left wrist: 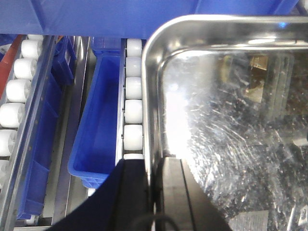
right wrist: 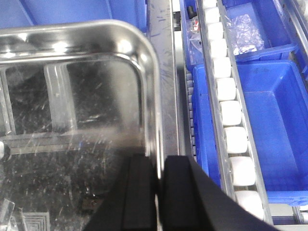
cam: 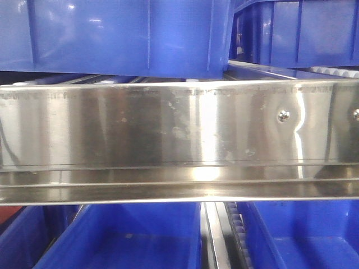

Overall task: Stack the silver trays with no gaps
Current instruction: 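Lift the silver tray with both grippers and pull it off the shelf, then hold the tray in both grippers while the base drives to another rack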

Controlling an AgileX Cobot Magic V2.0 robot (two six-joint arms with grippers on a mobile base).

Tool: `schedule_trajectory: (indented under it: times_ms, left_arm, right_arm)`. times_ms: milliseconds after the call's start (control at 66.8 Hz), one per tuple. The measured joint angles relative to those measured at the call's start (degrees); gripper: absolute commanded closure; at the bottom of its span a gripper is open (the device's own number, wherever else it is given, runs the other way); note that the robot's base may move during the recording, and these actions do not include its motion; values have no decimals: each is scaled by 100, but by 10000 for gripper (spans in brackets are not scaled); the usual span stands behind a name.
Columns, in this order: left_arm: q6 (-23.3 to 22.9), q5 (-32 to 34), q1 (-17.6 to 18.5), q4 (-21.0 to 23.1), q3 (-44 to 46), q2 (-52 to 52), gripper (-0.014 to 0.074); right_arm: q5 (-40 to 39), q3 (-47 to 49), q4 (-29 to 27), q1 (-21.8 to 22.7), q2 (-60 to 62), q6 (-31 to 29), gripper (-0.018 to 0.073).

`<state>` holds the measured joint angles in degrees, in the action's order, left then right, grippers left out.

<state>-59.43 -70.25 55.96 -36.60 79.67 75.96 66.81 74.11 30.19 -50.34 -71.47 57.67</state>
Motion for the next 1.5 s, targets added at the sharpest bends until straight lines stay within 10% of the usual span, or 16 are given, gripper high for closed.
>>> schedule_trajectory:
  times_ms: [1498]
  left_arm:
    - [0,24,0,-22,0,0,613]
  right_arm:
    - [-8,0,9,0,0,0,577]
